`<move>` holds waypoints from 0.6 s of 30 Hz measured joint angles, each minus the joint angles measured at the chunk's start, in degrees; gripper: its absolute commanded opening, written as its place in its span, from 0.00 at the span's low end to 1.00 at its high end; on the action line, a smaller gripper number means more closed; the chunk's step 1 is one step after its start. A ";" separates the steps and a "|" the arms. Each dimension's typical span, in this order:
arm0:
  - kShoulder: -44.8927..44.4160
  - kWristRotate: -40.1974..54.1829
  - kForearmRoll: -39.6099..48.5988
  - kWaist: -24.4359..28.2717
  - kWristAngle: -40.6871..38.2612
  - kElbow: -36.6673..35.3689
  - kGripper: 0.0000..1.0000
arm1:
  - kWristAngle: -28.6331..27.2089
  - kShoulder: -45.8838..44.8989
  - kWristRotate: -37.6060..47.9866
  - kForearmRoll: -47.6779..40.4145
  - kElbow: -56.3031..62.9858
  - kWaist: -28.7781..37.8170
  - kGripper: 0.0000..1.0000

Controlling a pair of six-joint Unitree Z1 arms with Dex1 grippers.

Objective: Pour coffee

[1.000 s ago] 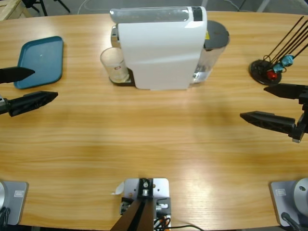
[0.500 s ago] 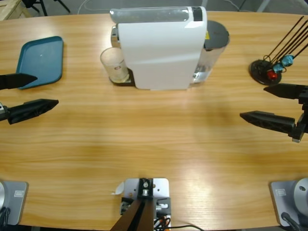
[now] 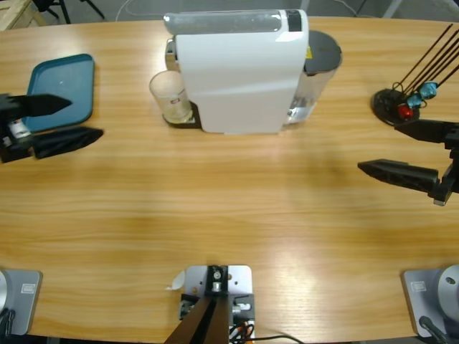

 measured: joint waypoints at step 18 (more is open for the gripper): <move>20.26 2.95 -17.22 8.85 -12.28 -1.25 0.95 | -0.70 1.54 -0.13 -0.21 0.13 0.05 1.00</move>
